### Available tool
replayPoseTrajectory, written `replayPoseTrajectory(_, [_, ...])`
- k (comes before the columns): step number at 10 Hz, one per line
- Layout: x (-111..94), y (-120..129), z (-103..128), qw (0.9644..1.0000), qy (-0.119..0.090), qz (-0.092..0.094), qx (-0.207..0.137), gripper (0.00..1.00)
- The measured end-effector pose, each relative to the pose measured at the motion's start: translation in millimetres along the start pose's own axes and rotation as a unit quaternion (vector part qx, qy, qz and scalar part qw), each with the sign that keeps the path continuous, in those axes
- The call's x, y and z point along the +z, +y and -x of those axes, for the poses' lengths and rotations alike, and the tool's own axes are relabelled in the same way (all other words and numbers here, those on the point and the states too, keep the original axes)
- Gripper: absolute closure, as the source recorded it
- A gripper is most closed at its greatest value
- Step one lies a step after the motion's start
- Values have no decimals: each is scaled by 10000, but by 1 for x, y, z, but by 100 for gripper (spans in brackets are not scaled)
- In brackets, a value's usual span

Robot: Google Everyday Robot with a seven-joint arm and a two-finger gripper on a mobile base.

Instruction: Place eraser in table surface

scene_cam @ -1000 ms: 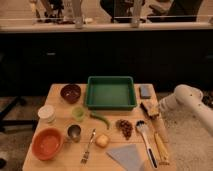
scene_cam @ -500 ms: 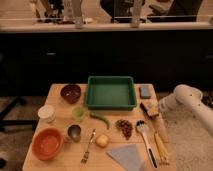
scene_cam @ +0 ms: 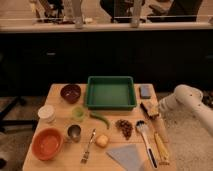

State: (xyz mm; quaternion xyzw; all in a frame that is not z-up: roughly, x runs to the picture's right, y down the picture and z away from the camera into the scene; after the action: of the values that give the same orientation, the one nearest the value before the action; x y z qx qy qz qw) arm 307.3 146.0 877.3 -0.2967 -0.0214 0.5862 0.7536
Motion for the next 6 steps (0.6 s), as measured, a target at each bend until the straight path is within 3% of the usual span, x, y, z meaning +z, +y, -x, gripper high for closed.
replayPoseTrajectory(1, [0,0,0,10000,1,1,0,91])
replayPoseTrajectory(6, [0,0,0,10000,1,-1,2,41])
